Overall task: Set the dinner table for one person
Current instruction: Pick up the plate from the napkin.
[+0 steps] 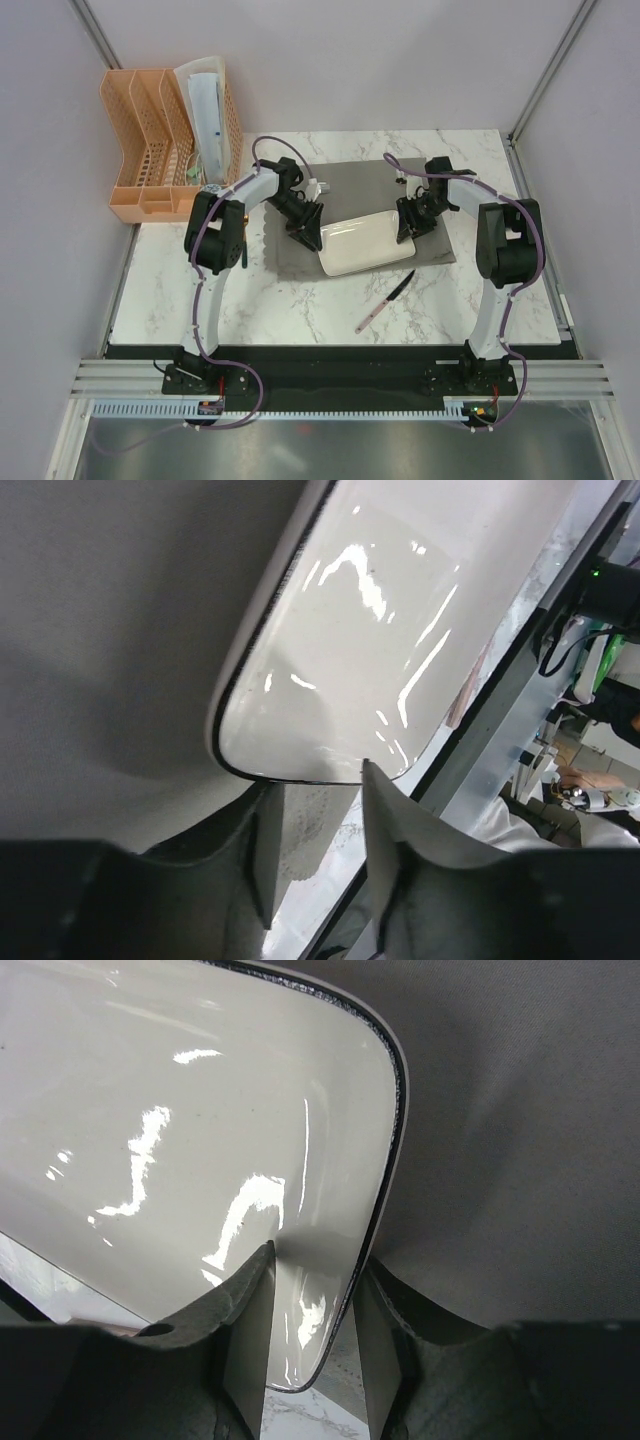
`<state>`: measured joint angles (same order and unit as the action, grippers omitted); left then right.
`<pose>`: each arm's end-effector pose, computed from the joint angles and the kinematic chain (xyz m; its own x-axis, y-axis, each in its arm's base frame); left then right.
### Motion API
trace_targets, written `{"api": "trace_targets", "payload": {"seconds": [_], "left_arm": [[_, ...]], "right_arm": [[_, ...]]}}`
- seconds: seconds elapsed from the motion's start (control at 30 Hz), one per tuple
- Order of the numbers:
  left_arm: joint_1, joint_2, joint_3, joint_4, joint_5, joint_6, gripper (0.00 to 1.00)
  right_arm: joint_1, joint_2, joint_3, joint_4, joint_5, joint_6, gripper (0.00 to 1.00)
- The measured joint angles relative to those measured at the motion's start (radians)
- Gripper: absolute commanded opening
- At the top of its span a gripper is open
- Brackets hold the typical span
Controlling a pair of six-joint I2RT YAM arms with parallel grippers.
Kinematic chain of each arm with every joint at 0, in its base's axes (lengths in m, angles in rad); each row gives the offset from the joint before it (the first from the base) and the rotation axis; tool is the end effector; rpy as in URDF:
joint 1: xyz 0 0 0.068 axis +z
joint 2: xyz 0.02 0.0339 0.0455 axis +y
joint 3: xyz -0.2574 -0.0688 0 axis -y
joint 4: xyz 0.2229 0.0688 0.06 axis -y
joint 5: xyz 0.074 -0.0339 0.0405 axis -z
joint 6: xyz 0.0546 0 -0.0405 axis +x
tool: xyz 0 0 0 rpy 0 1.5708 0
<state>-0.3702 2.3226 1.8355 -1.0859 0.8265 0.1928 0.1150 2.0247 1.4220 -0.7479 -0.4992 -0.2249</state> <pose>0.3776 -0.1896 0.1392 -0.8683 0.4762 -0.1388 0.4177 0.5511 -0.7224 0.3716 0.0692 0.1489 -0.8994 -0.3010 -0.3171 -0.4157 0.8135 0.4067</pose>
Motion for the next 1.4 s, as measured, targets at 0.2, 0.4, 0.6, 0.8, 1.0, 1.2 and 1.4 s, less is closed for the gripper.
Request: {"api": "trace_targets", "payload": {"seconds": [0.2, 0.4, 0.6, 0.8, 1.0, 1.2, 1.4], "left_arm": [[-0.005, -0.007, -0.013, 0.011, -0.037, -0.021, 0.39], [-0.011, -0.013, -0.013, 0.013, -0.062, -0.03, 0.4], [-0.011, -0.016, -0.013, 0.014, -0.065, -0.033, 0.41], [0.003, -0.02, -0.015, 0.014, -0.065, -0.033, 0.42], [0.027, -0.023, -0.026, 0.026, -0.065, -0.032, 0.42], [0.043, -0.038, -0.058, 0.026, -0.065, -0.032, 0.42], [0.043, -0.045, -0.058, 0.039, -0.062, -0.034, 0.42]], "right_arm": [[-0.002, 0.001, 0.0, 0.003, 0.001, -0.004, 0.43], [-0.002, 0.001, 0.0, 0.003, 0.0, -0.008, 0.44], [-0.002, -0.003, -0.008, 0.007, -0.013, -0.016, 0.49], [-0.001, -0.003, -0.008, 0.011, -0.029, -0.019, 0.5], [0.001, -0.002, -0.015, 0.03, -0.049, -0.025, 0.5], [0.001, -0.002, -0.018, 0.034, -0.058, -0.034, 0.5], [0.001, -0.002, -0.019, 0.035, -0.06, -0.034, 0.5]]}}
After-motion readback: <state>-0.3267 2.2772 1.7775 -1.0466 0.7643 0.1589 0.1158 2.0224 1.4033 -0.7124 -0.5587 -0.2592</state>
